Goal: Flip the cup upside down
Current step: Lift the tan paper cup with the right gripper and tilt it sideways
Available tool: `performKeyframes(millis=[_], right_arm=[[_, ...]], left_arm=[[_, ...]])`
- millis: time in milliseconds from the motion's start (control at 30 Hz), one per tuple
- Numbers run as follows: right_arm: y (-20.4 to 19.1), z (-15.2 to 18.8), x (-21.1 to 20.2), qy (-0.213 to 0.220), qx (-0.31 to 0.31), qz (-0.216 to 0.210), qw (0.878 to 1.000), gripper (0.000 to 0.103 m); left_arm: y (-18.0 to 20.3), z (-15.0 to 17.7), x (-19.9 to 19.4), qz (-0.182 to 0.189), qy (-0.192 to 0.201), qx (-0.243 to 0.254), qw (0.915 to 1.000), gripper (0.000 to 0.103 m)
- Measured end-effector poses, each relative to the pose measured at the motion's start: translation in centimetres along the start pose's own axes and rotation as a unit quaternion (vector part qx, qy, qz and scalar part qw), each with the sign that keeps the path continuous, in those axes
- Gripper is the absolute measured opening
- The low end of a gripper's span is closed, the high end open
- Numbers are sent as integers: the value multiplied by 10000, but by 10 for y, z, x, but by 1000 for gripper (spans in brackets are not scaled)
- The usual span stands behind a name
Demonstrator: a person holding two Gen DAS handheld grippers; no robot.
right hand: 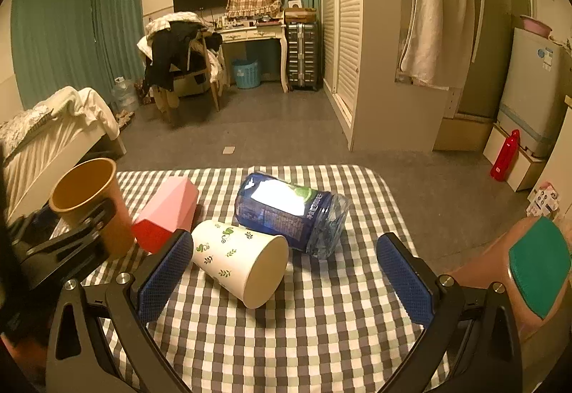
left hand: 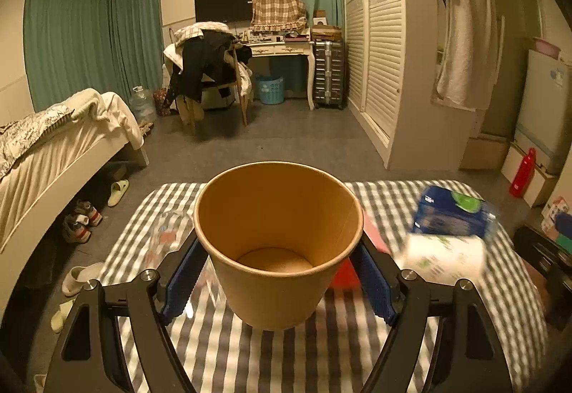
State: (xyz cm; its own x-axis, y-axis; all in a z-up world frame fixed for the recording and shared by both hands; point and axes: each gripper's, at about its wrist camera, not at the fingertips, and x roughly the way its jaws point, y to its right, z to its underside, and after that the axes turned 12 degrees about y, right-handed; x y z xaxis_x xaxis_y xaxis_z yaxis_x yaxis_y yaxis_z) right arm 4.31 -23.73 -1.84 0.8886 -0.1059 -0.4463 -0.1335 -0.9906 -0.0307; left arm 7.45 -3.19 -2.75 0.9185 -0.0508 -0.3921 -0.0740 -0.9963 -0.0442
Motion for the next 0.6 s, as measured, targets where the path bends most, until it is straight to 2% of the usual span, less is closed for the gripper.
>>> performKeyframes(millis=[100,200,300,400,600], right_arm=[[2,-2,-12,107,-14,3,9999,103],[5,-7,-28,241,-12,-19,9997,103],[11,-11,-44,393,43,-60,9992,103],[20,-16,-56,515,168,-60,9985,103],[44,-21,-66,601,368,58,9975,103]], left_arm=[[2,2,-33,134,-190,88,9997,81],[4,12,-63,287,-590,315,9974,81],[8,25,-77,351,-997,552,9929,81],[14,35,-75,336,-1282,659,9890,81],[35,43,-48,420,-1531,594,9855,81]])
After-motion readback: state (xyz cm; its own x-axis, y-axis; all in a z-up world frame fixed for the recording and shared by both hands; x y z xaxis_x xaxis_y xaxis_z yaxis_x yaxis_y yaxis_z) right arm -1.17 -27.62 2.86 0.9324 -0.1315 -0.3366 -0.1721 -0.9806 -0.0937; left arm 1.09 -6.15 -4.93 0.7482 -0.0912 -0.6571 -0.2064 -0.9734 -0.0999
